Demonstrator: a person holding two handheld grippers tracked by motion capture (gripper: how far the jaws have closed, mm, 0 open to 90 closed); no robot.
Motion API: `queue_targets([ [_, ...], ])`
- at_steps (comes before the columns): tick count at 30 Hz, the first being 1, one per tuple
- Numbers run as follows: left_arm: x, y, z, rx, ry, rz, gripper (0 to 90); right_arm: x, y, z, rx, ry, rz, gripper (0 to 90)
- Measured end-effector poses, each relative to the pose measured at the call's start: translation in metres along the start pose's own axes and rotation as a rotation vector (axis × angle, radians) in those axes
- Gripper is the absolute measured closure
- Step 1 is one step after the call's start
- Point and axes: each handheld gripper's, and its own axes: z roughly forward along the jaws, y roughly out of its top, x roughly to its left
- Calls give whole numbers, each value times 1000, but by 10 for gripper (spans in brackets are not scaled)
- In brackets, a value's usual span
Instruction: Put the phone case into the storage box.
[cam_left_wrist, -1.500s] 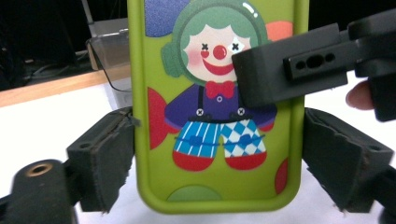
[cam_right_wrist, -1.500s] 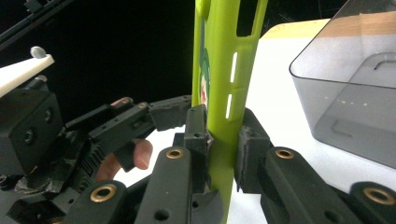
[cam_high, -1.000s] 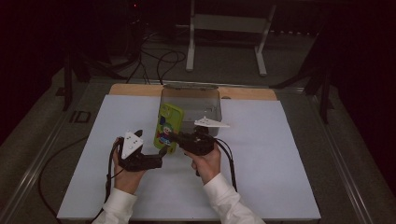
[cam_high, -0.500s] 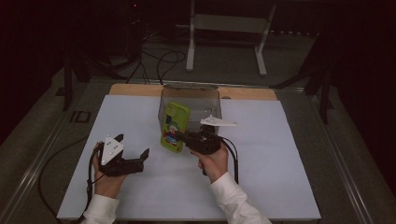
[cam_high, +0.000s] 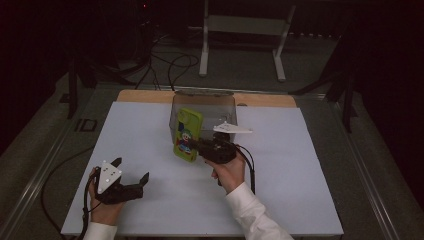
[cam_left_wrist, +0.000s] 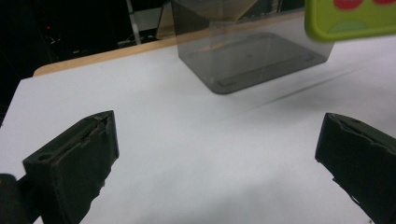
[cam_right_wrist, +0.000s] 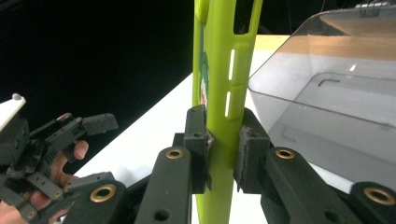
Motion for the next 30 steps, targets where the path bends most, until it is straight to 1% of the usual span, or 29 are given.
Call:
queue_targets([
  [2,0,-2,0,1,2,3,1,0,2,0,2,-1,4,780],
  [4,0,-3,1,10,10,11,1,0,4,0,11,6,22,780],
  [8,2,-6,2,10,14,10,1,-1,6,2,25,1,33,780],
  [15,2,-9,2,3,25,11,1,0,12,7,59,-14,30,780],
  [21,0,-10,2,-4,35,24,1,0,17,9,88,-27,20,780],
  [23,-1,-11,2,-4,38,26,1,-1,20,9,102,-27,28,780],
  [25,-1,-11,3,-5,38,29,1,-1,23,8,111,-35,26,779],
  [30,-2,-12,4,-2,40,37,1,-1,30,7,137,-36,17,779],
])
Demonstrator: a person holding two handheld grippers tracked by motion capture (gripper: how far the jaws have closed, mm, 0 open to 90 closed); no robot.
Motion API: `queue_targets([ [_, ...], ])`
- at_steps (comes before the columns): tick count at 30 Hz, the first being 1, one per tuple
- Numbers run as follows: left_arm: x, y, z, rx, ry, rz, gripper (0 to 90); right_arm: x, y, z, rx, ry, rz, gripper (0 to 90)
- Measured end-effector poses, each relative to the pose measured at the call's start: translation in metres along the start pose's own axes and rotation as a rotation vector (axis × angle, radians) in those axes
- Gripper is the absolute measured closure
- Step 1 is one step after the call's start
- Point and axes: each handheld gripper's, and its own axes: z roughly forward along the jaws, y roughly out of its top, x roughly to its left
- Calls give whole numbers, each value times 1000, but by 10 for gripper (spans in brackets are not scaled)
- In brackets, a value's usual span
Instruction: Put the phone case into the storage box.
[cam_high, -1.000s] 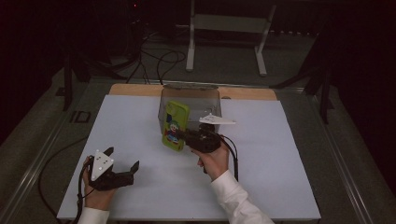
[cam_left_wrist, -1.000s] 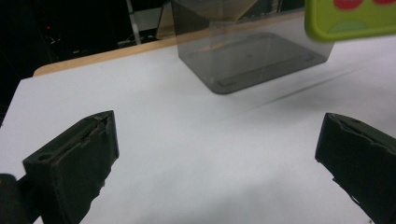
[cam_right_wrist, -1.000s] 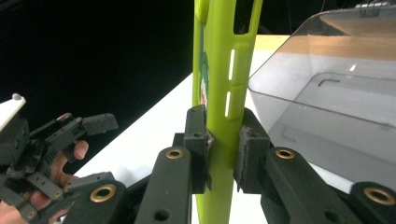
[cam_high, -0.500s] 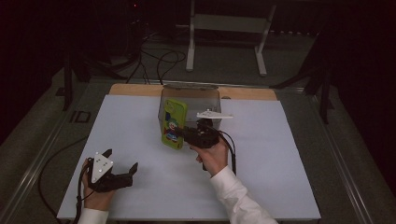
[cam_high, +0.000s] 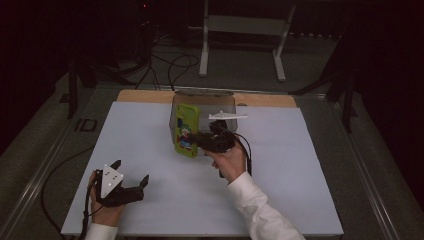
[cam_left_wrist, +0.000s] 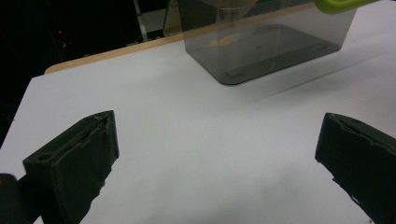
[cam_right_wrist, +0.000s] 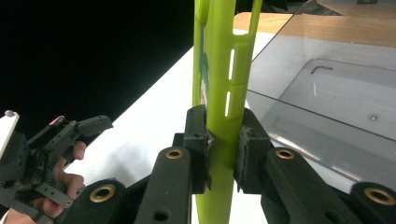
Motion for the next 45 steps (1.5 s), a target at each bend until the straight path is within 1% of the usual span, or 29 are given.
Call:
queue_targets([
  [2,-1,0,1,-1,-3,-1,1,0,2,0,5,0,-7,779],
  [5,-3,0,2,3,-7,9,1,0,5,0,19,-9,-15,778],
  [6,-3,0,2,4,-8,12,1,0,6,0,23,-12,-14,779],
  [7,-4,0,2,7,-7,16,1,0,7,1,25,-5,-13,779],
  [8,-4,0,2,8,-6,18,1,-1,8,1,32,-5,-4,779],
  [13,-5,-1,2,7,-6,20,1,-1,14,1,46,-18,-4,779],
  [18,-5,-1,3,9,-7,23,1,0,21,1,59,-27,-25,779],
  [21,-6,-1,3,10,-6,25,1,1,26,1,71,-41,-32,779],
  [24,-6,-1,3,11,-4,27,1,1,28,2,79,-45,-35,779],
  [25,-6,-1,3,11,-3,28,1,0,30,2,87,-41,-34,780],
  [26,-6,-1,3,12,-4,27,1,0,32,3,90,-47,-36,779],
  [29,-6,-1,4,12,-3,28,1,0,33,3,95,-47,-37,780],
  [30,-6,-1,4,12,-2,28,1,-1,37,4,110,-51,-40,780],
  [38,-6,-1,3,12,-1,30,1,-3,48,6,145,-57,-54,780],
  [45,-7,-1,3,11,-2,32,1,-7,55,8,171,-66,-51,780],
])
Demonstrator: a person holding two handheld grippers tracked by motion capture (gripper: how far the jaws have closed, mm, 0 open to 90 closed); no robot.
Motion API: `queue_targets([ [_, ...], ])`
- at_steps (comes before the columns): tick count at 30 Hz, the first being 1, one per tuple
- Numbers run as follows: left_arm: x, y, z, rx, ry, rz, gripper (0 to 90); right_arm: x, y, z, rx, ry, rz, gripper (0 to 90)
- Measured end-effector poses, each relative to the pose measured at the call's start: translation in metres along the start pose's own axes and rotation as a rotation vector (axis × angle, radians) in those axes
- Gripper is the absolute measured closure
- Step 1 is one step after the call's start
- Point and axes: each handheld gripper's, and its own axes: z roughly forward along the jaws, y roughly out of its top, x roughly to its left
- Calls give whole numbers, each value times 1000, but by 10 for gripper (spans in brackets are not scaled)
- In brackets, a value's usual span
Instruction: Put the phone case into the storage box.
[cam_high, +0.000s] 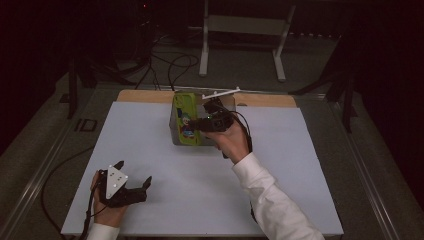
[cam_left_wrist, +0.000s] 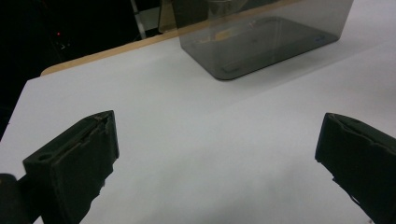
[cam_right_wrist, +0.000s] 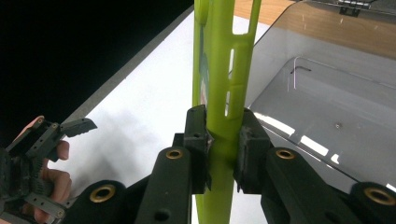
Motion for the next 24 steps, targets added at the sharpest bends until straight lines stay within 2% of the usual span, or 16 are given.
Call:
queue_targets([
  [12,0,0,0,-1,-2,-1,1,-11,14,1,42,-22,16,779],
  [24,-2,0,0,0,-4,2,1,-16,23,1,69,-24,29,779],
])
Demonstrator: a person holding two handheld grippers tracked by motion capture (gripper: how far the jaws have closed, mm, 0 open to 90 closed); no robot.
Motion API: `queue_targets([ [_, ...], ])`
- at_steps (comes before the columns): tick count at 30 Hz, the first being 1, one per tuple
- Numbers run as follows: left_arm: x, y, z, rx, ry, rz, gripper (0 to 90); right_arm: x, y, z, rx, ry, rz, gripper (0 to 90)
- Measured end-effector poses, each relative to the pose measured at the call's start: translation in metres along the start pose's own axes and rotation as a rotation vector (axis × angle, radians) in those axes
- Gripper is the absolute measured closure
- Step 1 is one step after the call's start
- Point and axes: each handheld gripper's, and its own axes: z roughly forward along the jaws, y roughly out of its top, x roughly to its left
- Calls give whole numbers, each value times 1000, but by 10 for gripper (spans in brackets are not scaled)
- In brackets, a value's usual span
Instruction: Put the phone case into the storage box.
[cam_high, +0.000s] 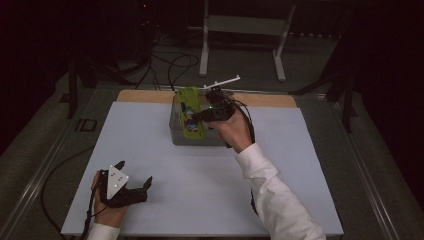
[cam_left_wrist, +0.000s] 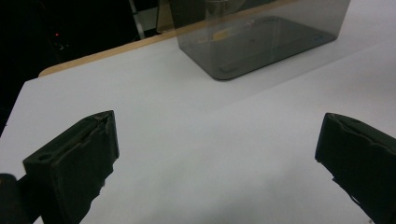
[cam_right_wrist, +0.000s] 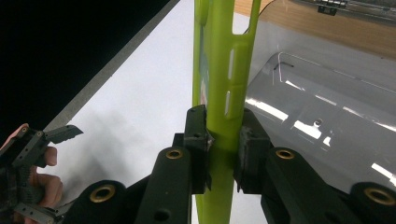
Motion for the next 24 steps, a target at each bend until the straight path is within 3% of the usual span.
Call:
queue_targets([
  [24,-2,1,0,1,-3,11,1,-21,20,-2,10,-80,42,780],
])
